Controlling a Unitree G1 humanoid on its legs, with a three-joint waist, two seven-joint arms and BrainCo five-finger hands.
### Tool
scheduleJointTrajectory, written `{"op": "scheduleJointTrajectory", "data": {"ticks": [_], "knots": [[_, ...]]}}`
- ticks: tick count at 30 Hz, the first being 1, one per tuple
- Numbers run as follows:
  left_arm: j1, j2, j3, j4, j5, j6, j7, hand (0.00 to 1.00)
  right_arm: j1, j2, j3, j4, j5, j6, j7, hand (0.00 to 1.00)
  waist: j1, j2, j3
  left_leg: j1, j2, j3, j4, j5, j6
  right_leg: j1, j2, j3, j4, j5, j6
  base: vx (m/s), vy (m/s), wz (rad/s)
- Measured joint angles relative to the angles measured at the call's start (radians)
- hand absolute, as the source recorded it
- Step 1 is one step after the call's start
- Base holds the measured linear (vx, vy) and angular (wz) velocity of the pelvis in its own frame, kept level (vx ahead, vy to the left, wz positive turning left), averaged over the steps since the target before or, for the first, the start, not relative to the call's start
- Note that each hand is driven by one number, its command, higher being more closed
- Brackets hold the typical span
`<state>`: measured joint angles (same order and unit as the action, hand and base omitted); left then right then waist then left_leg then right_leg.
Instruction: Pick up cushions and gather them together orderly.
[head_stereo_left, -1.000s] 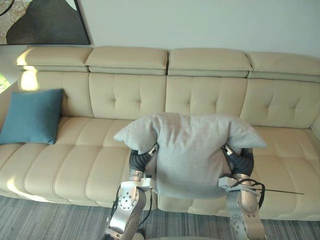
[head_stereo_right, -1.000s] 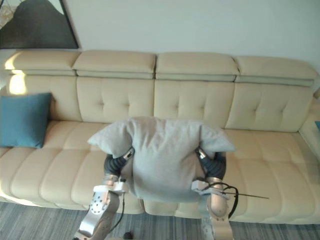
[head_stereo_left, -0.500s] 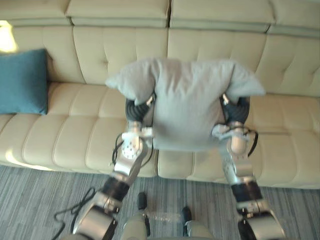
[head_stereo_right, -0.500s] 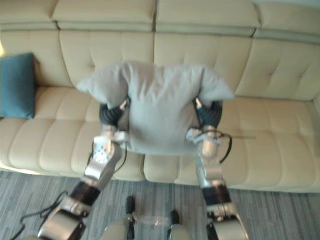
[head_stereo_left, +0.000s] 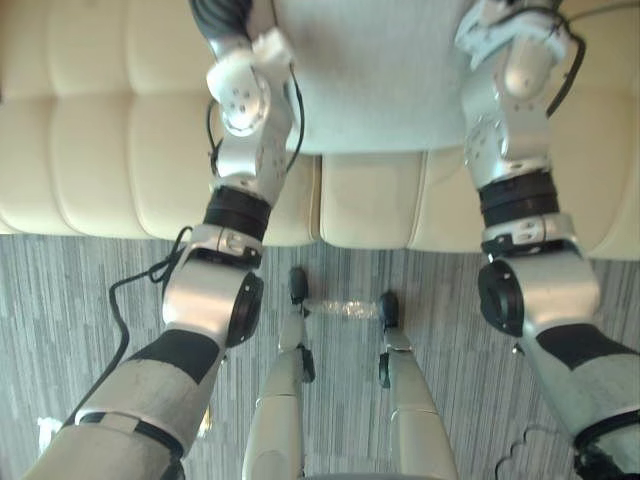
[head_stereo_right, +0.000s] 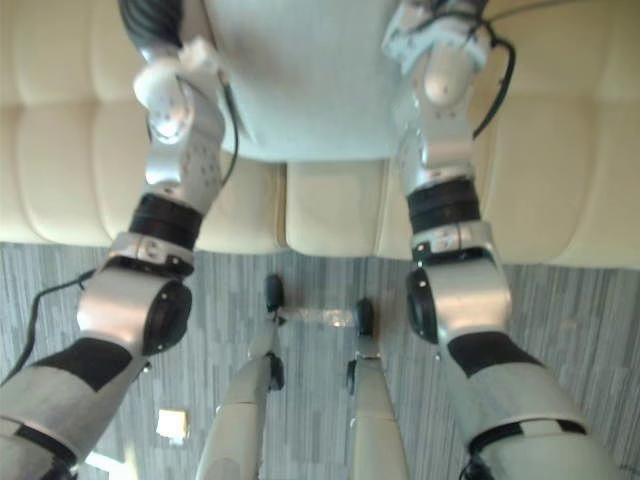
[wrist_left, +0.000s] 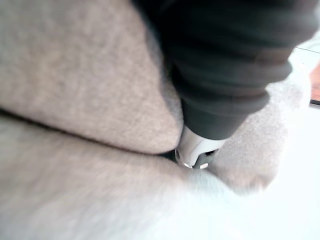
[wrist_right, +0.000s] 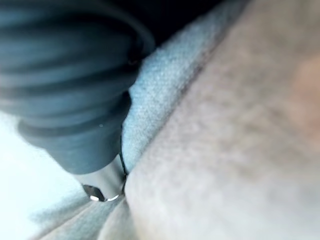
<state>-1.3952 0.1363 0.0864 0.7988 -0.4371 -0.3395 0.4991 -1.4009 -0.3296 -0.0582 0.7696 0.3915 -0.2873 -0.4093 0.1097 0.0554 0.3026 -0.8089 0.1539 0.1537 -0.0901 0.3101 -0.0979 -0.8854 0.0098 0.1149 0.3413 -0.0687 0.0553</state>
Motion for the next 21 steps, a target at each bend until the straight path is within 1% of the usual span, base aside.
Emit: {"op": "scheduleJointTrajectory", "data": {"ticks": [2, 4, 5, 8, 9, 12, 14, 15, 16, 18, 20, 21], "knots": [[-0.005, -0.002, 0.013, 0.0, -0.001, -0.003, -0.013, 0.0, -0.004, -0.002, -0.013, 0.0, 0.024, -0.016, 0.007, 0.0, -0.002, 0.0, 0.003, 0.0, 0.001, 0.0, 0.0, 0.0, 0.0, 0.001, 0.001, 0.0, 0.0, 0.0, 0.0, 0.06, -0.027, 0.02], [-0.01, 0.009, 0.036, 0.001, -0.03, -0.003, -0.031, 0.0, -0.018, -0.021, -0.016, 0.015, 0.089, -0.022, 0.022, 0.0, -0.001, 0.0, 0.003, 0.015, 0.011, -0.001, 0.004, 0.0, 0.0, 0.019, 0.007, -0.005, 0.003, 0.0, 0.0, 0.08, -0.044, 0.07], [-0.01, 0.01, 0.038, 0.004, -0.037, -0.003, -0.033, 0.0, -0.02, -0.028, -0.016, 0.024, 0.098, -0.023, 0.027, 0.0, 0.0, 0.0, 0.003, 0.017, 0.011, -0.001, 0.006, 0.0, 0.0, 0.023, 0.008, -0.007, 0.003, -0.001, 0.0, 0.08, -0.052, 0.09], [-0.01, 0.033, 0.051, 0.043, -0.083, -0.002, -0.072, 0.0, -0.024, -0.056, -0.017, 0.082, 0.202, -0.025, 0.061, 0.0, 0.0, 0.0, 0.003, 0.025, 0.015, -0.001, 0.008, 0.0, 0.0, 0.034, 0.012, -0.022, 0.003, -0.001, 0.0, 0.07, -0.058, 0.04], [-0.01, 0.038, 0.053, 0.044, -0.089, -0.001, -0.076, 0.0, -0.024, -0.064, -0.018, 0.094, 0.214, -0.025, 0.065, 0.0, 0.0, 0.0, 0.003, 0.025, 0.015, 0.0, 0.008, 0.0, 0.0, 0.034, 0.012, -0.022, 0.003, -0.001, 0.0, 0.06, -0.059, 0.0], [-0.01, 0.074, 0.077, 0.069, -0.115, 0.004, -0.101, 0.0, -0.024, -0.128, -0.019, 0.153, 0.264, -0.012, 0.089, 0.0, -0.004, 0.0, 0.003, 0.025, 0.015, 0.0, 0.008, 0.0, 0.0, 0.034, 0.013, -0.025, 0.003, -0.001, 0.0, 0.05, -0.061, 0.0], [-0.008, 0.114, 0.102, 0.088, -0.116, 0.008, -0.119, 0.0, -0.023, -0.172, -0.02, 0.153, 0.287, -0.005, 0.099, 0.0, -0.008, 0.0, 0.003, 0.027, 0.017, 0.0, 0.008, 0.0, 0.0, 0.036, 0.015, -0.026, 0.004, -0.001, 0.0, 0.04, -0.057, 0.01], [-0.003, 0.142, 0.125, 0.101, -0.125, 0.016, -0.134, 0.0, -0.017, -0.203, -0.02, 0.154, 0.303, -0.002, 0.112, 0.0, -0.01, -0.001, 0.003, 0.034, 0.026, 0.0, 0.007, 0.0, 0.0, 0.041, 0.02, -0.027, 0.012, -0.001, 0.0, 0.03, -0.055, 0.0], [0.002, 0.157, 0.133, 0.106, -0.137, 0.022, -0.138, 0.0, -0.01, -0.215, -0.02, 0.155, 0.325, 0.001, 0.119, 0.0, -0.011, -0.002, 0.004, 0.043, 0.03, -0.001, 0.006, 0.0, 0.0, 0.038, 0.025, -0.027, 0.034, -0.001, 0.0, 0.04, -0.076, 0.04], [0.066, 0.203, 0.163, 0.108, -0.157, 0.024, -0.162, 0.0, 0.033, -0.231, -0.023, 0.158, 0.365, 0.003, 0.132, 0.0, -0.02, -0.002, 0.004, 0.083, 0.037, -0.001, 0.007, 0.0, 0.0, 0.046, 0.037, -0.025, 0.1, -0.002, 0.002, 0.04, -0.065, 0.07], [0.137, 0.224, 0.193, 0.091, -0.182, 0.023, -0.18, 0.0, 0.087, -0.231, -0.031, 0.138, 0.381, 0.003, 0.147, 0.0, -0.022, -0.004, 0.003, 0.114, 0.038, 0.0, 0.008, 0.0, 0.0, 0.07, 0.042, -0.026, 0.114, -0.002, 0.002, 0.06, -0.067, 0.04], [0.201, 0.231, 0.212, 0.069, -0.196, 0.021, -0.19, 0.0, 0.154, -0.232, -0.055, 0.094, 0.401, 0.002, 0.163, 0.0, -0.024, -0.006, 0.003, 0.129, 0.04, 0.0, 0.013, 0.0, 0.001, 0.087, 0.045, -0.027, 0.117, -0.002, 0.002, 0.08, -0.061, 0.04]]}}
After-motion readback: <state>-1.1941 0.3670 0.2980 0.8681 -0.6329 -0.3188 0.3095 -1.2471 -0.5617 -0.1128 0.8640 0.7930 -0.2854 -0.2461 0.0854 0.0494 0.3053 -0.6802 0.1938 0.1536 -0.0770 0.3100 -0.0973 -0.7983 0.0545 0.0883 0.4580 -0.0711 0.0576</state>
